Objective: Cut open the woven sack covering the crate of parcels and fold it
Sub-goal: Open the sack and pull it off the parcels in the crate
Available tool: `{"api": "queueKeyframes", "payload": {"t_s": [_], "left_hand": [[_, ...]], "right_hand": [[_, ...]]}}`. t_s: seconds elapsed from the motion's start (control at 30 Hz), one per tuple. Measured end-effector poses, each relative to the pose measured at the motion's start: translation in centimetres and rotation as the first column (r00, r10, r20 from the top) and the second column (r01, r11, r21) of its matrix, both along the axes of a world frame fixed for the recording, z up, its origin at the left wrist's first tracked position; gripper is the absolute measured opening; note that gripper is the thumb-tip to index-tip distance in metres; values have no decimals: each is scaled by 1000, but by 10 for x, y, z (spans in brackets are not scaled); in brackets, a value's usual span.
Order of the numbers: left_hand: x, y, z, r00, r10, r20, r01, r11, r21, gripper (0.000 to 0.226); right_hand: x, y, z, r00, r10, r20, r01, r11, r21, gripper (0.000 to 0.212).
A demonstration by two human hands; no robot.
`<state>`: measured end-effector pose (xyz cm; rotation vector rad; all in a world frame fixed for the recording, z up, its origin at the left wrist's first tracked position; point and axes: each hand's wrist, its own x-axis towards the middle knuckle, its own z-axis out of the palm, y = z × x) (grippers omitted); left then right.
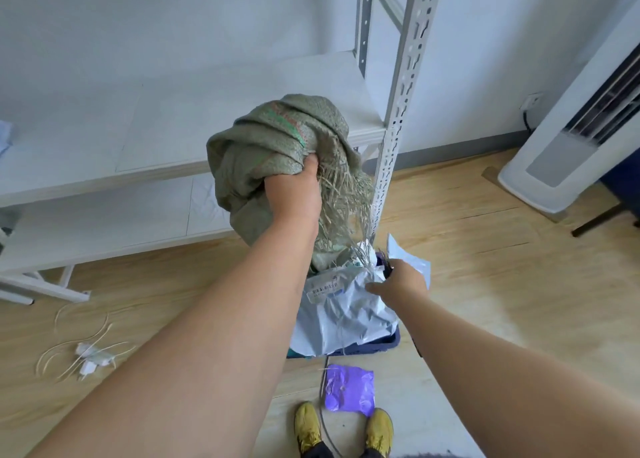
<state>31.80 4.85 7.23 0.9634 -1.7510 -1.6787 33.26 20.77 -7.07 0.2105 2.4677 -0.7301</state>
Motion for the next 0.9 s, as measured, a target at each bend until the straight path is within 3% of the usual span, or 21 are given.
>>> {"api": "queueKeyframes", "payload": {"t_s": [0.2, 0.33, 0.4, 0.53, 0.67, 0.8, 0.9], "left_hand": [[-8, -3, 20, 995, 69, -78, -74, 995, -63, 48], [-5, -7, 30, 995, 50, -92, -65, 985, -160, 49], [0, -9, 24, 1000, 24, -12, -26, 962, -270, 45], [18, -18, 2, 950, 92, 298, 32, 922, -387, 41], [31, -29, -15, 934, -16, 358, 182, 882, -435, 38], [33, -54, -25, 866, -52, 497, 294, 857, -423, 55], [36, -87, -26, 817, 99, 568, 156, 911, -383, 68]], "right_hand": [[8, 0, -22, 992, -29, 121, 19, 996, 82, 63], [8, -1, -30, 993, -71, 91, 64, 995, 78, 27], [4, -8, -27, 998, -62, 21, 62, 998, 4, 16], [-3, -28, -3, 988, 8, -151, -32, 987, -157, 22], [-16, -36, 36, 916, 168, -363, -235, 961, -149, 18], [-34, -28, 82, 866, 376, -331, -435, 891, -127, 15], [-47, -20, 104, 849, 406, -338, -458, 884, -88, 23]]}}
